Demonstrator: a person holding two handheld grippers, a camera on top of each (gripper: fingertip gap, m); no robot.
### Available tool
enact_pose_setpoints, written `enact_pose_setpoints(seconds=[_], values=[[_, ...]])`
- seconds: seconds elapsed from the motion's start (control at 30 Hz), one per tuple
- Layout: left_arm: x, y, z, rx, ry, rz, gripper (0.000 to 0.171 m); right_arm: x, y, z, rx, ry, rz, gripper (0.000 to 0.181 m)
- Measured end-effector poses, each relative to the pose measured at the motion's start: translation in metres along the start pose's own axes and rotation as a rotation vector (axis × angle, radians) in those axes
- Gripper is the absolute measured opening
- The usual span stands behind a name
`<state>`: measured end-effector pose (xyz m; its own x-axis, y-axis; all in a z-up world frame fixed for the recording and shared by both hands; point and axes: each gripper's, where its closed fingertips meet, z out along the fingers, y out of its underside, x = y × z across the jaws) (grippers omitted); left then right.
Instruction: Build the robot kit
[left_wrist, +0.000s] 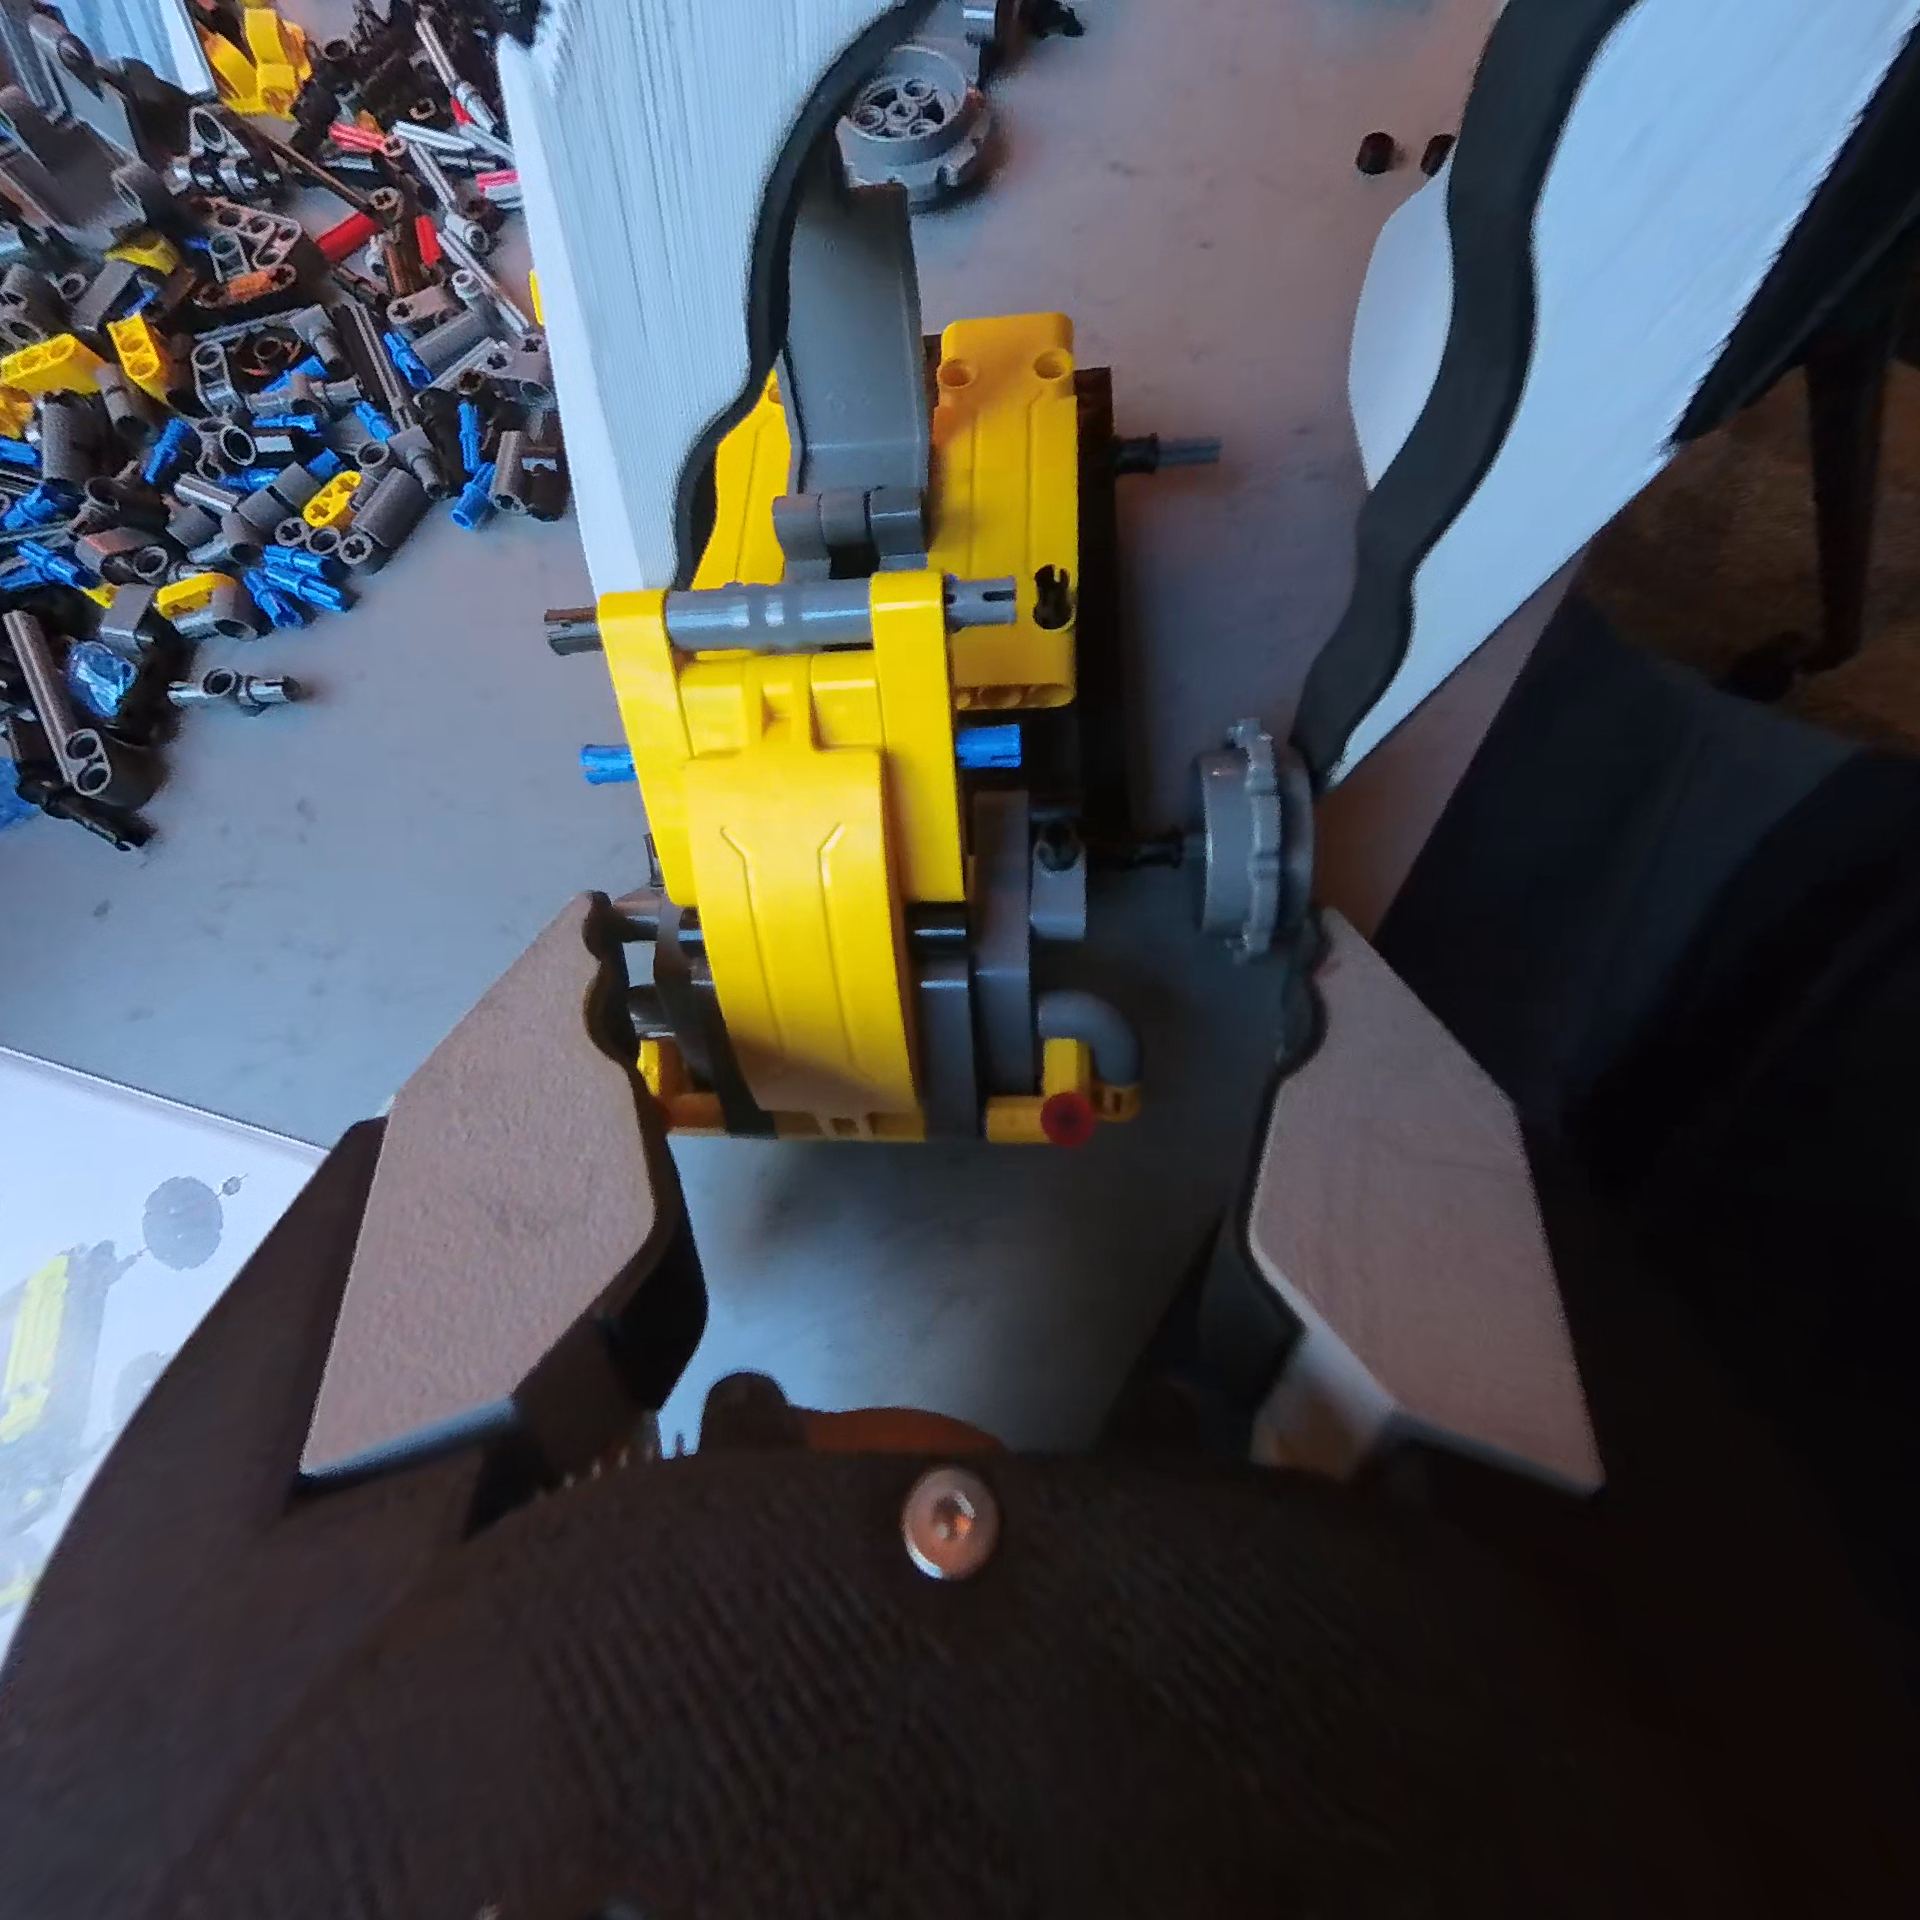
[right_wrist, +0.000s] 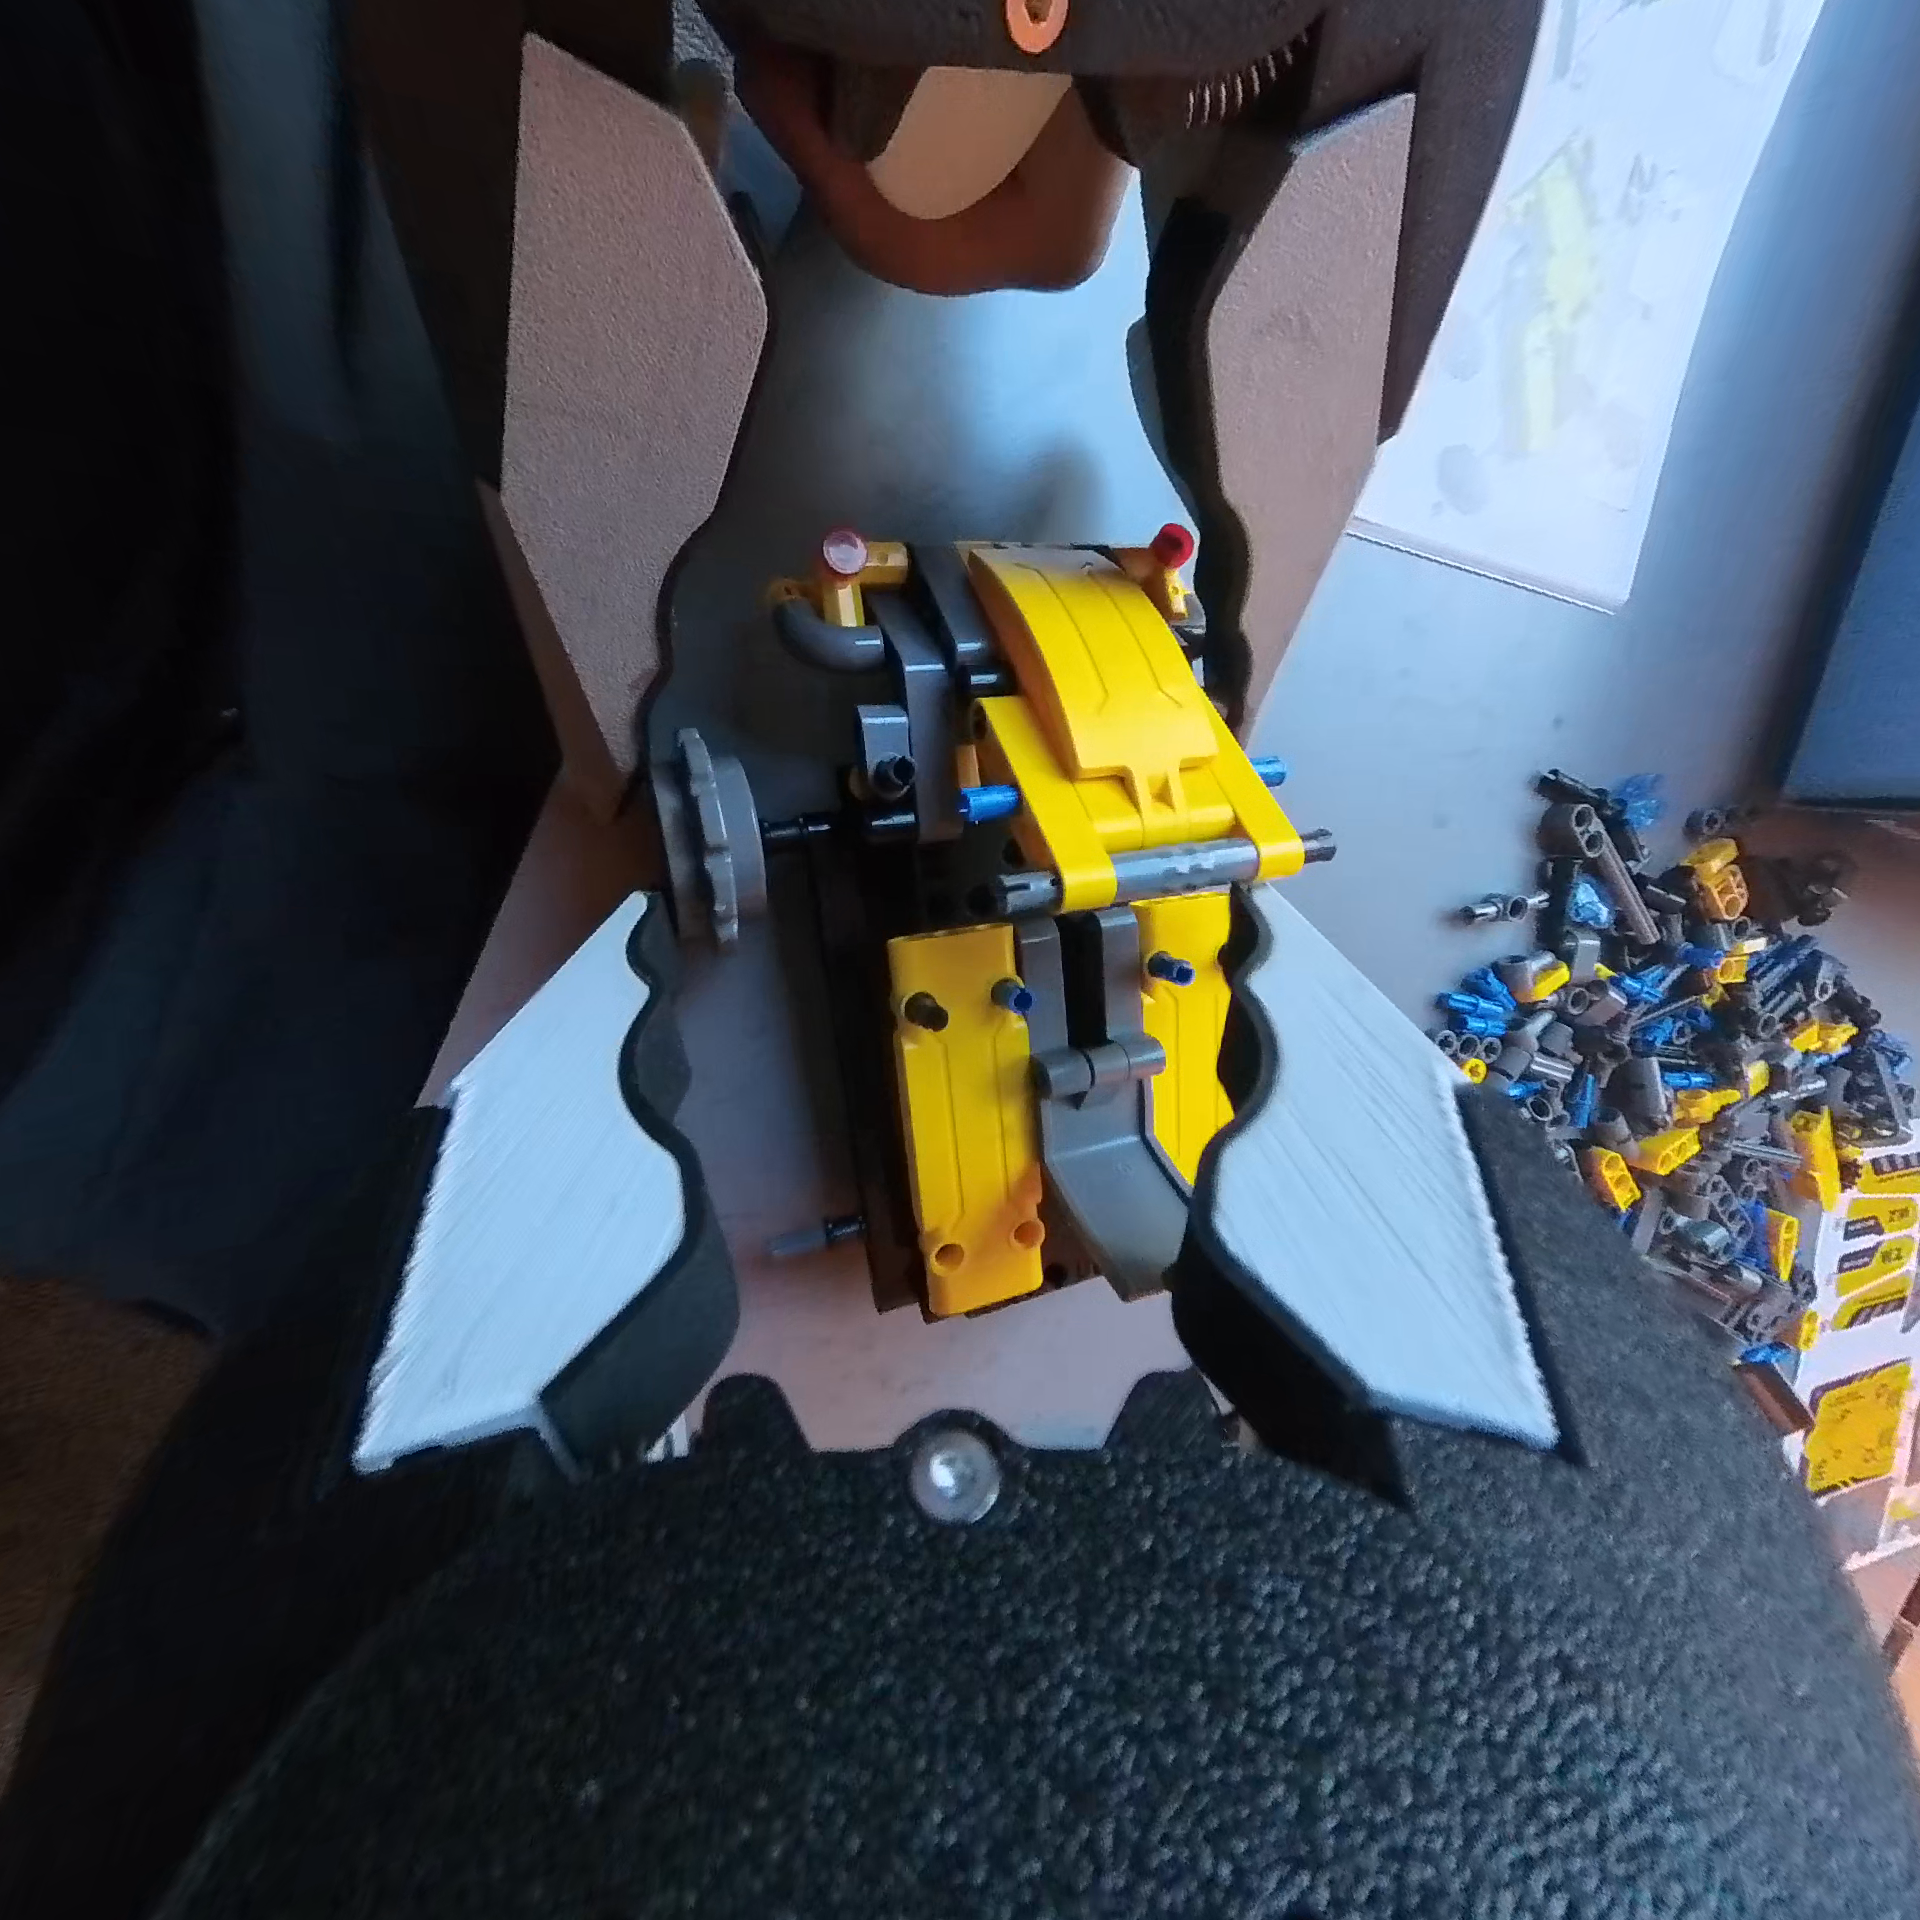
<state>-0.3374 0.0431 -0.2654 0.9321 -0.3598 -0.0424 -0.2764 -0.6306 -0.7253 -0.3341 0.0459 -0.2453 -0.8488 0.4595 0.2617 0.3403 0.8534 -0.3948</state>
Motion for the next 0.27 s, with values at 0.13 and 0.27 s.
enact_pose_setpoints(seconds=[0.13,0.27], values=[[0.0026,-0.0005,-0.0015,0.01,0.032,-0.008,0.123,-0.0033,-0.0014,0.0013,0.014,-0.027,0.007,0.103],[0.0035,-0.0018,-0.0027,0.018,0.084,-0.054,0.121,-0.0033,-0.001,0.0019,0.002,-0.042,-0.002,0.103]])
